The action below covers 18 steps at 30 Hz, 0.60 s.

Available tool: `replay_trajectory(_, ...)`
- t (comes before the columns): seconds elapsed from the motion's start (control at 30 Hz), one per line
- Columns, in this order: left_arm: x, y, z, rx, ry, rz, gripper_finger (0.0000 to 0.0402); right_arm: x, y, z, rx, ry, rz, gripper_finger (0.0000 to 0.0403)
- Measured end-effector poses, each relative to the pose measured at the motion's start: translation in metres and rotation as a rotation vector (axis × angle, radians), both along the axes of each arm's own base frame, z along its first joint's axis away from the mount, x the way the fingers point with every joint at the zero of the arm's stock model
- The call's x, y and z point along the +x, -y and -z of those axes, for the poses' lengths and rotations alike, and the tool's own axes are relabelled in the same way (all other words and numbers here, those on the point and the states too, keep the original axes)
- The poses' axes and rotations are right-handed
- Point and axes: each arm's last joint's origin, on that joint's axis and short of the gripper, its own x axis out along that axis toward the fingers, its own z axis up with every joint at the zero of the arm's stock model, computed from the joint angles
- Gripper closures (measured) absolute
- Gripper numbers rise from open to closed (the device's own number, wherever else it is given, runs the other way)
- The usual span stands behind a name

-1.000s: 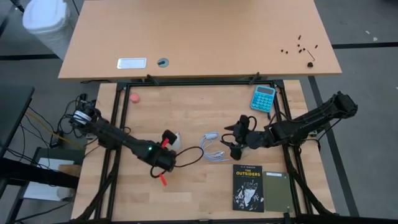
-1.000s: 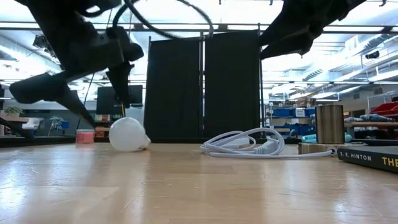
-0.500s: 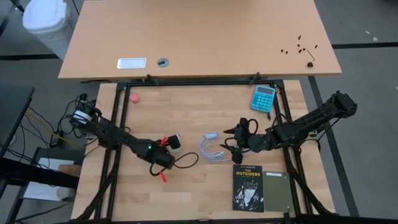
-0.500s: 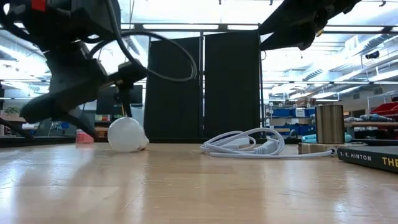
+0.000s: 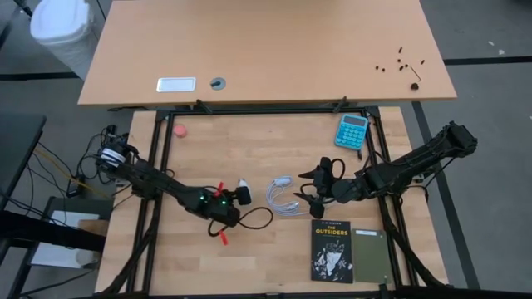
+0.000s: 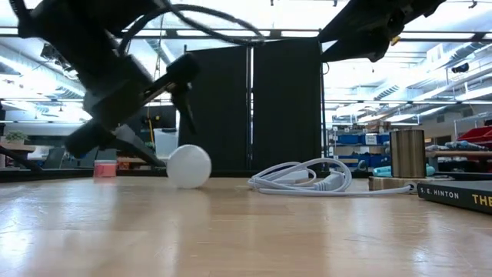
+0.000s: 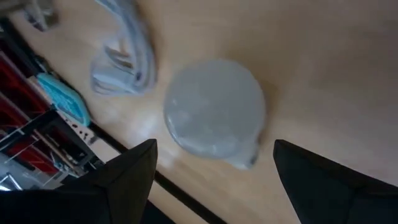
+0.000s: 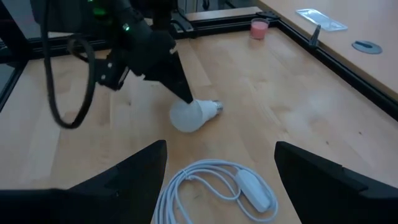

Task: Screw lightbulb
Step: Insert the white lightbulb into the silver lamp

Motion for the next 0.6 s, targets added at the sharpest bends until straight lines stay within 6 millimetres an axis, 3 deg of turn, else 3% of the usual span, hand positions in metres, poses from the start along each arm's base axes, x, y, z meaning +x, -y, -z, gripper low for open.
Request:
replay_trajectory(0.33,0.051,0.015,0.021,0.033,0.005,-0.082,0.0074,-0.002,0.001,0.004,0.041,-0.029,0.031,0.0094)
replay_trajectory(0.6,0.077,0.001,0.006,-0.076,0.067,-0.270,0.0074,-0.012,0.003,0.015,0.096,-0.143,0.094,0.0094)
